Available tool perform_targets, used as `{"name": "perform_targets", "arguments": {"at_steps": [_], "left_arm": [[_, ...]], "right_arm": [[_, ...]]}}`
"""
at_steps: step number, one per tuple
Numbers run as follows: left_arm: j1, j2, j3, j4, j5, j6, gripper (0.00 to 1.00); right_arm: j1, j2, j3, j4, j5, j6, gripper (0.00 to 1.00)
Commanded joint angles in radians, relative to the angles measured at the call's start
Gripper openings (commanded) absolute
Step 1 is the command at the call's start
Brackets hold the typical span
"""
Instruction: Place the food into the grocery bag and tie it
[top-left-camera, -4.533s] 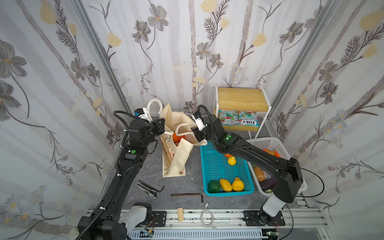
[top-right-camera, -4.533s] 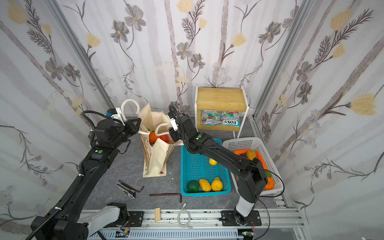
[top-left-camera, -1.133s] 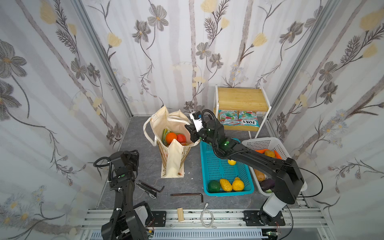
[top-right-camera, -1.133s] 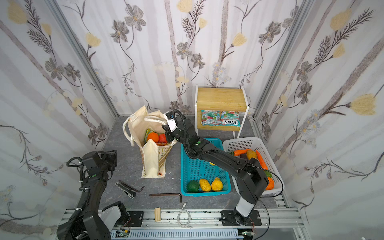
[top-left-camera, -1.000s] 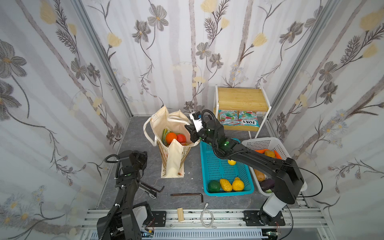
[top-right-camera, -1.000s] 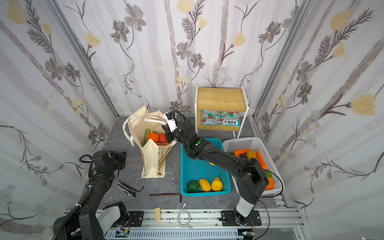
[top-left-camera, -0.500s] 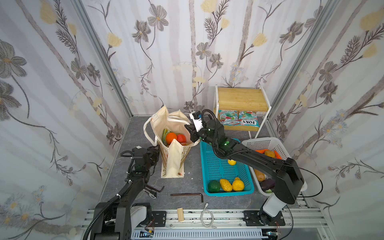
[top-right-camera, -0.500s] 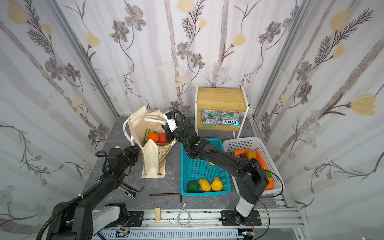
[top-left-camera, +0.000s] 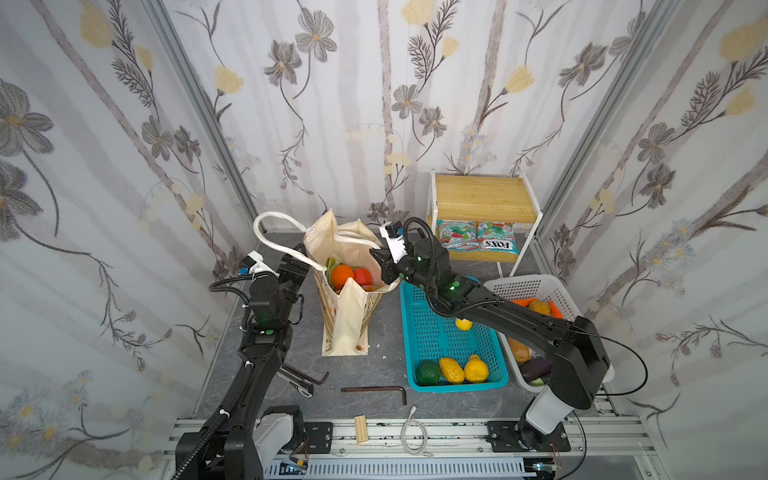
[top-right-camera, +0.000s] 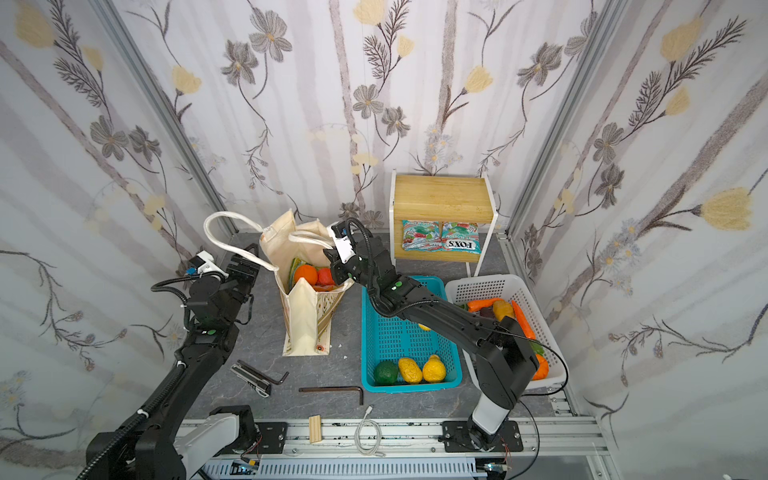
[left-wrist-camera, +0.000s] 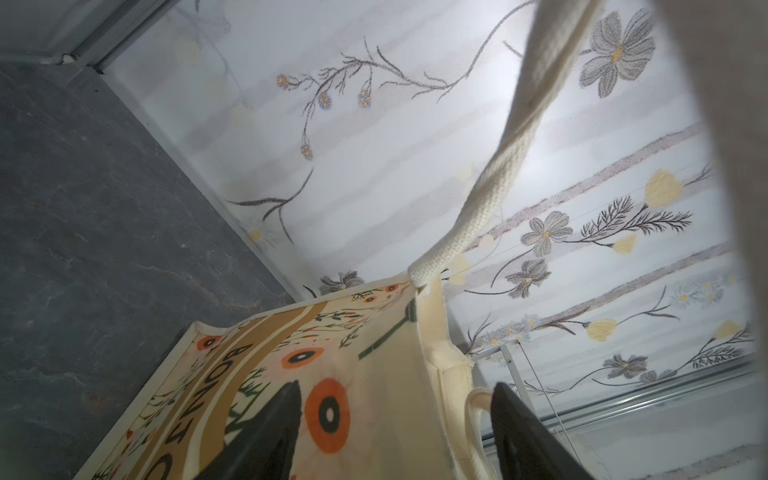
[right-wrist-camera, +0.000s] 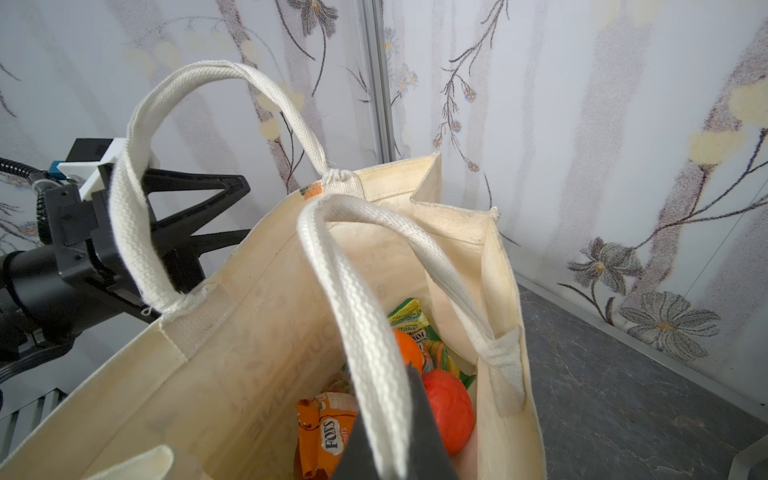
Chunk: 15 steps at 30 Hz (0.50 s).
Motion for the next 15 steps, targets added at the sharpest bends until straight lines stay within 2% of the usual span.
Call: {"name": "perform_targets", "arguments": {"at_steps": [1,8,15], "left_arm": [[-0.001,0.028,0.048,0.023,0.055,0.073,0.72],[-0.017,0.08,0.159,-0.025,0.189,0.095,0.66],[-0.03,0.161,0.302,-0.193,0.282,0.078,0.62]], "right_arm": [[0.006,0.011,0.027,0.011,-0.03,0.001,0.0],[0.031,0.052,0.084,-0.01,-0.038,-0.017,0.0],[0.048,0.069,0.103,0.007,-0.075,-0.033,0.0]]}}
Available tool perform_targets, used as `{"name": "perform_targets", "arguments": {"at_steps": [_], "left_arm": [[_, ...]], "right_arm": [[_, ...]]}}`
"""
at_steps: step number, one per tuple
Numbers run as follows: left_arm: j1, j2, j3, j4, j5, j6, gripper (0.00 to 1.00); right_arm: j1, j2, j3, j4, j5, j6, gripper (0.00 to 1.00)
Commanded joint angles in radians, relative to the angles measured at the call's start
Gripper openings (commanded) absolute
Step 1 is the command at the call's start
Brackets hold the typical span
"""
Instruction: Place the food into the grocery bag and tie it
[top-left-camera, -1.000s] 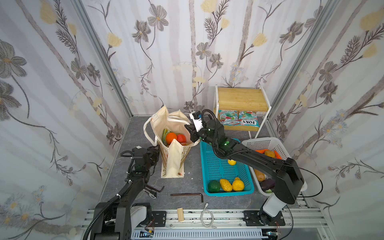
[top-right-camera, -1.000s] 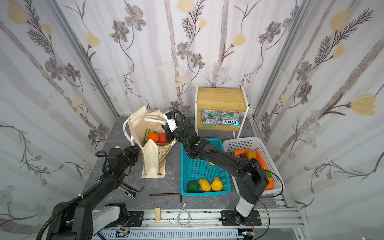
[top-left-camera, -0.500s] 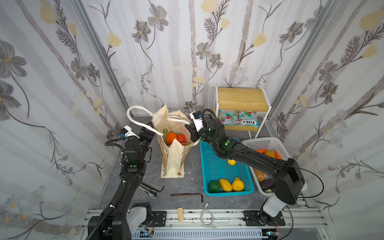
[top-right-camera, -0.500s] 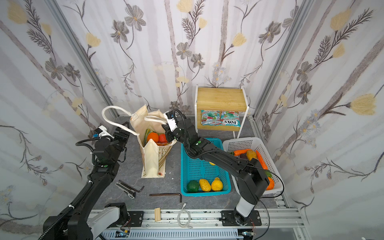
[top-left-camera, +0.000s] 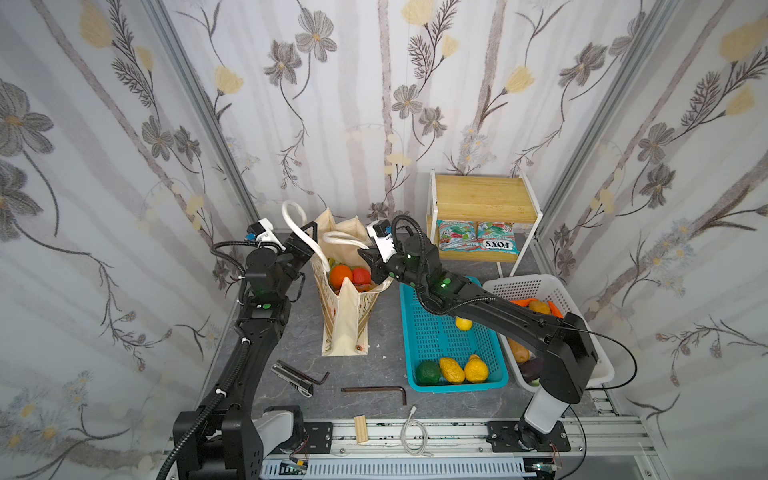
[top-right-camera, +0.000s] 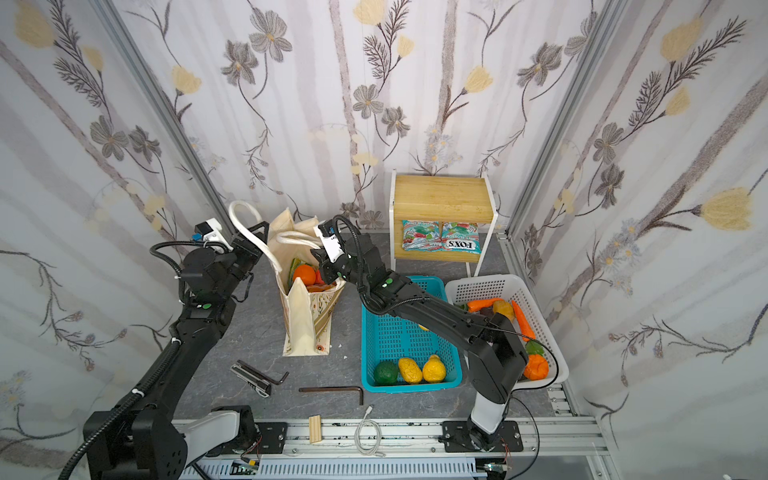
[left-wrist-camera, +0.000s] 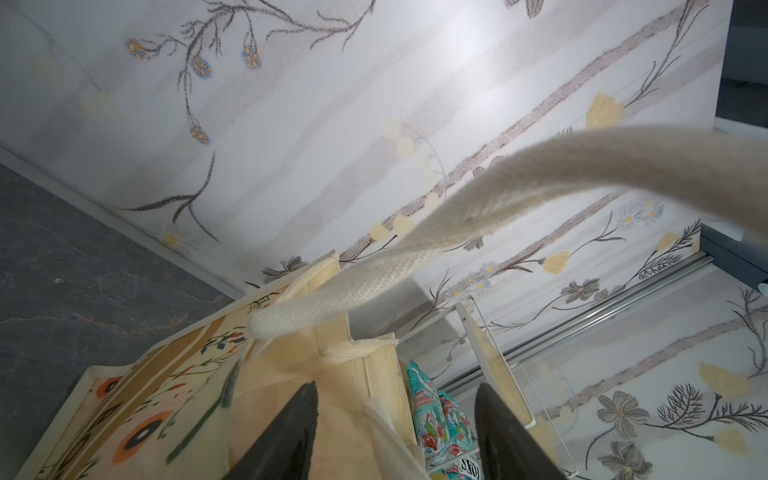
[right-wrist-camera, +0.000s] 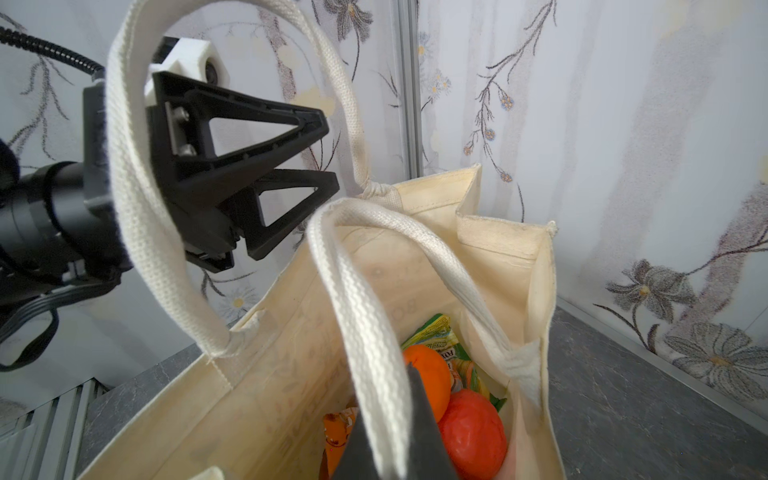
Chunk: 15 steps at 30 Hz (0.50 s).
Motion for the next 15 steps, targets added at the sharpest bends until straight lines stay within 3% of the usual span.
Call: {"name": "perform_targets", "arguments": {"at_steps": [1,9,15], "left_arm": [[-0.01,0.027,0.037,-0.082,0.077,0.001,0.62],[-0.044,0.057,0.078,-0.101,0.097,-0.03,0.56],[-0.045,0.062,0.089,-0.104,0.144,-0.06,0.44]], "right_arm": [[0.006,0.006,0.01,0.045,-0.054,-0.015,0.0],[0.023,0.023,0.027,0.07,-0.095,-0.005,0.0],[0.025,0.035,0.043,0.067,-0.065,-0.005,0.0]]}}
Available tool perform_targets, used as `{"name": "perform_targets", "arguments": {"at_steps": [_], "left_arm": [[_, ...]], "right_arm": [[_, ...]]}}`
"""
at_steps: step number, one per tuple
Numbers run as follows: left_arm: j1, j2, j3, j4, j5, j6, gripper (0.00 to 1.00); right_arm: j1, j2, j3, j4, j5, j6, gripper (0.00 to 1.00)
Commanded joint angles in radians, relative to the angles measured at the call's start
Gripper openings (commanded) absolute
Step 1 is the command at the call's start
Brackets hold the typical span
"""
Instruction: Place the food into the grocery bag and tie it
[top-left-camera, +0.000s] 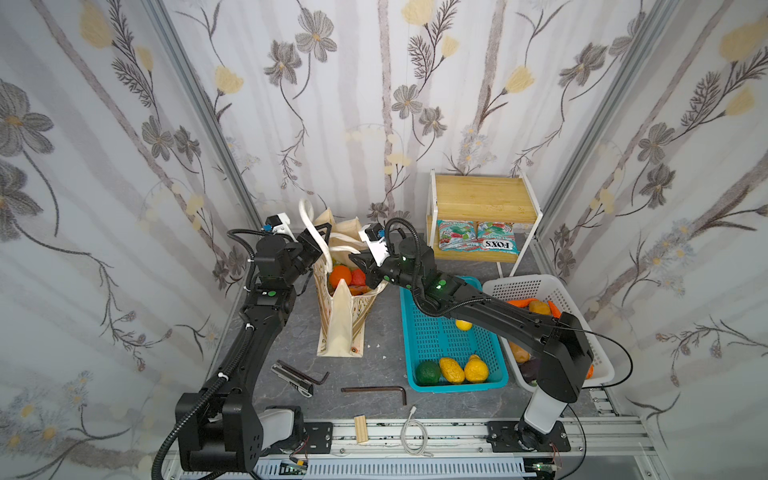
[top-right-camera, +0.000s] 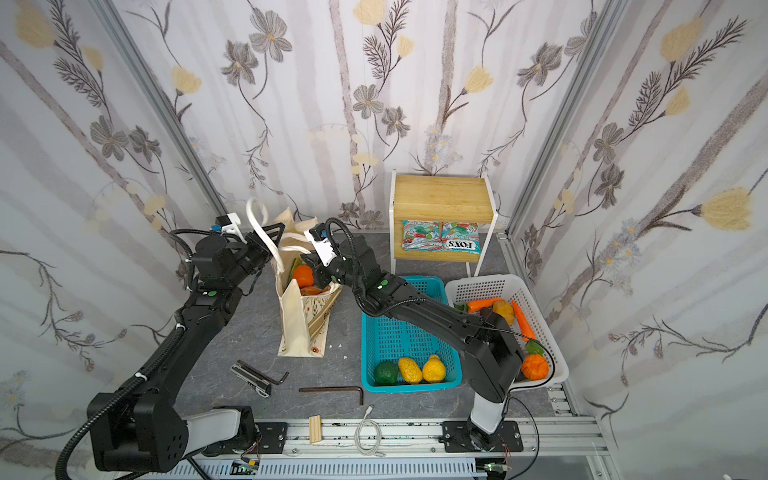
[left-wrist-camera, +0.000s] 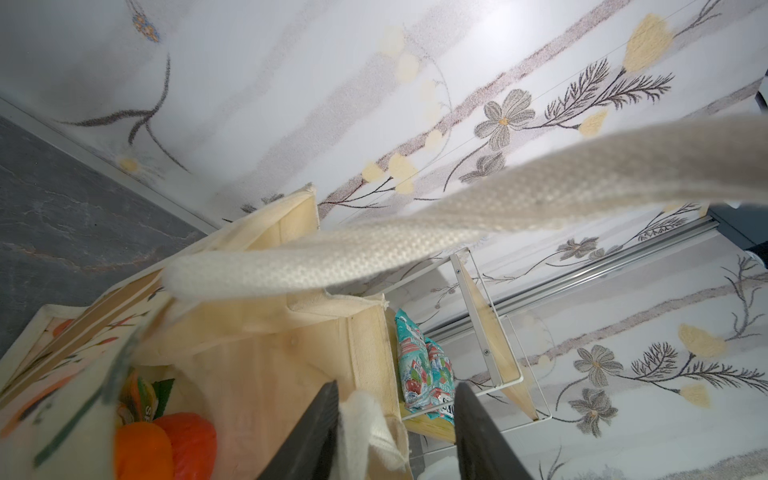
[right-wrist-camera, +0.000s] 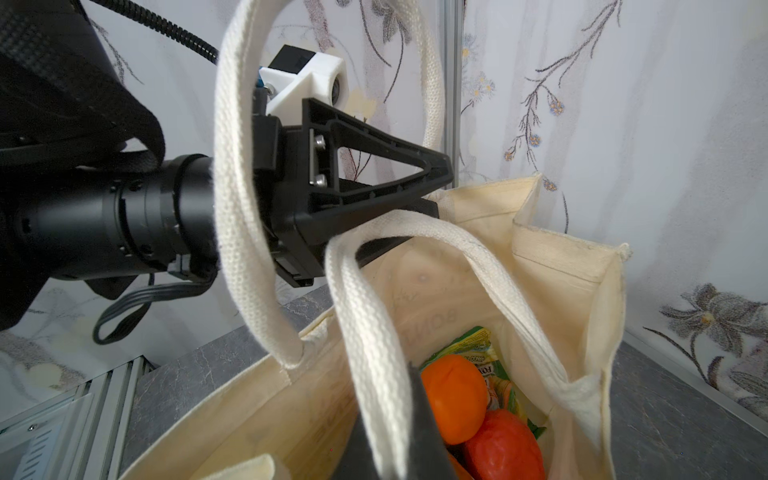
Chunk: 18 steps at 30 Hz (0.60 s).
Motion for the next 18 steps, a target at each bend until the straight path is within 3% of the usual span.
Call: {"name": "perform_targets", "arguments": {"at_steps": [1,2,6,7,12,14,15,18], "left_arm": [[-0.002,-0.003,0.014,-0.001,0.053,-0.027,0.44],[-0.002,-0.006,0.015,-0.001,0.053,-0.029,0.41],[-0.002,-0.01,0.04,-0.002,0.054,-0.023,0.02],[-0.002,-0.008,0.052,-0.002,0.061,-0.023,0.0],[-0.002,-0.003,0.105,-0.002,0.101,-0.048,0.0],[-0.002,-0.001,0.123,-0.002,0.118,-0.061,0.0],[-0.002,0.0,0.13,-0.002,0.125,-0.062,0.0],[-0.002,-0.003,0.144,-0.002,0.13,-0.058,0.0]], "right_arm": [[0.003,0.015,0.026,0.05,0.011,-0.006,0.0],[0.003,0.017,0.028,0.049,0.011,-0.005,0.0],[0.003,0.02,0.028,0.054,-0.02,-0.003,0.0],[0.002,0.02,0.028,0.05,-0.028,-0.007,0.01],[-0.007,0.003,-0.002,0.035,-0.072,-0.029,0.27],[-0.024,-0.028,-0.05,0.076,-0.125,-0.015,0.53],[-0.033,-0.041,-0.07,0.094,-0.151,-0.003,0.6],[-0.059,-0.091,-0.126,0.152,-0.226,0.028,0.69]]}}
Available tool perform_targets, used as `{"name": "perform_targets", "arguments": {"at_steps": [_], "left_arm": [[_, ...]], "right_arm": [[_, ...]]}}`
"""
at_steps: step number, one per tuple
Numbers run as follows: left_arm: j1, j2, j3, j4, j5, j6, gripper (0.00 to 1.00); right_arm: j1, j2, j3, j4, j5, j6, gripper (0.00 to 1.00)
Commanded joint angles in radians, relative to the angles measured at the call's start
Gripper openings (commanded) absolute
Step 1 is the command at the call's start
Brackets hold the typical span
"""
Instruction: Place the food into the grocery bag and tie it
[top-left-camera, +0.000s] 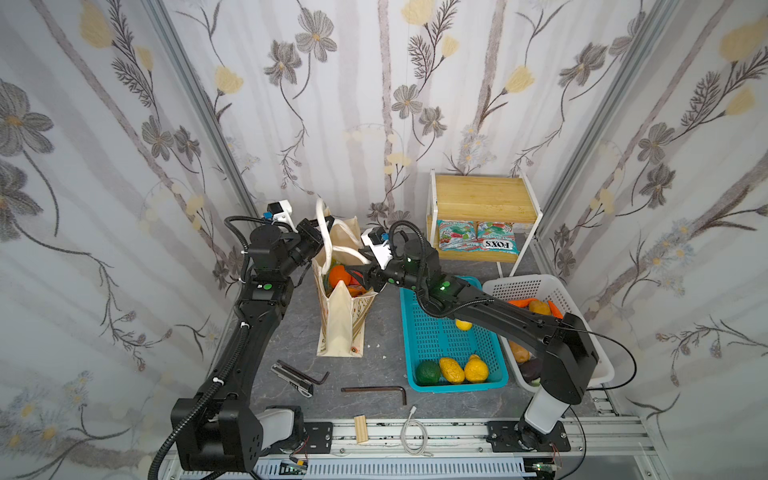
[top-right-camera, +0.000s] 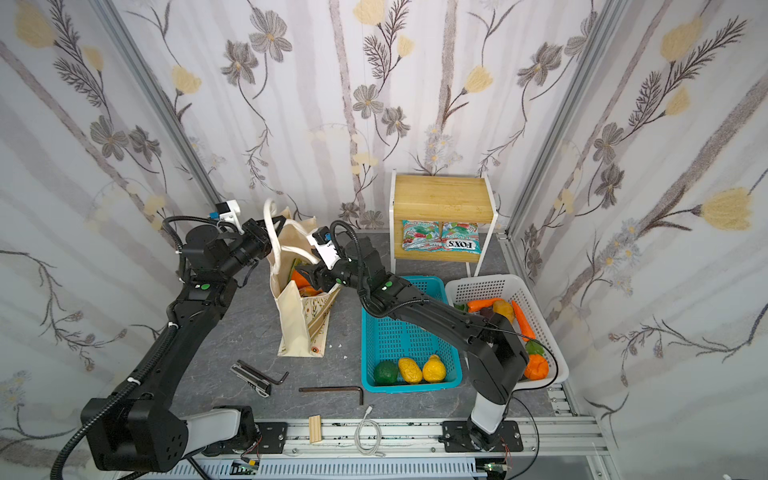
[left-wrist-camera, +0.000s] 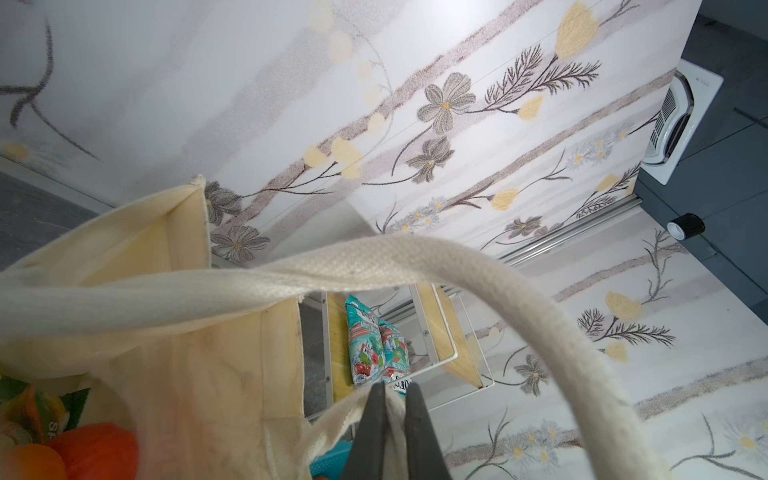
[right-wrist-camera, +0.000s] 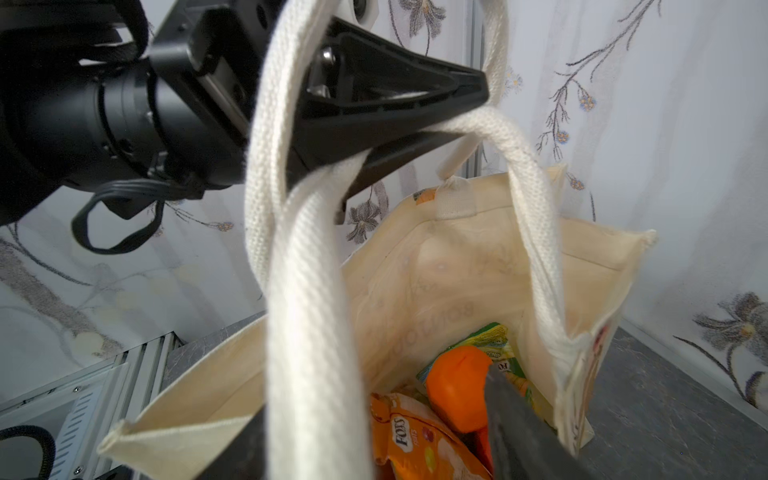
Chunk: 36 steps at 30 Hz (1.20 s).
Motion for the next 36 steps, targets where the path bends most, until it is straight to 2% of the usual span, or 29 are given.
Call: {"name": "perform_targets", "arguments": {"at_steps": [1,3,5,7,9,11,14,17,22,27,32,36], "left_arm": [[0.0,-0.002,0.021,0.04,0.028,-0.01,0.0],[0.001,0.0,0.017,0.04,0.027,-0.014,0.0],[0.0,-0.004,0.013,0.04,0.021,-0.015,0.0],[0.0,-0.008,0.017,0.039,0.02,-0.016,0.0],[0.0,-0.012,0.023,0.039,0.02,-0.019,0.0],[0.001,-0.016,0.031,0.039,0.024,-0.022,0.0],[0.001,-0.018,0.04,0.037,0.029,-0.025,0.0],[0.001,-0.016,0.036,0.037,0.026,-0.025,0.0],[-0.001,-0.009,0.029,0.037,0.028,-0.032,0.0],[-0.002,-0.017,0.028,0.037,0.021,-0.035,0.0],[-0.005,-0.021,0.003,0.037,0.013,-0.038,0.0],[-0.006,-0.04,-0.023,0.037,-0.009,-0.024,0.0]], "right_arm": [[-0.022,-0.05,-0.044,0.12,-0.115,0.043,0.7],[-0.023,-0.082,-0.075,0.154,-0.133,0.064,0.7],[-0.072,-0.116,-0.124,0.224,-0.143,0.101,0.7],[-0.092,-0.137,-0.175,0.304,-0.11,0.14,0.71],[-0.116,-0.135,-0.201,0.347,-0.061,0.163,0.71],[-0.155,-0.103,-0.195,0.368,-0.085,0.201,0.69],[-0.187,-0.027,-0.14,0.366,-0.198,0.226,0.61],[-0.165,0.01,-0.106,0.356,-0.274,0.195,0.57],[-0.108,0.03,-0.071,0.323,-0.274,0.113,0.56],[-0.069,0.103,0.064,0.22,-0.316,0.065,0.51],[-0.045,0.204,0.249,0.103,-0.334,0.043,0.51],[-0.037,0.25,0.297,0.109,-0.385,0.063,0.52]]}}
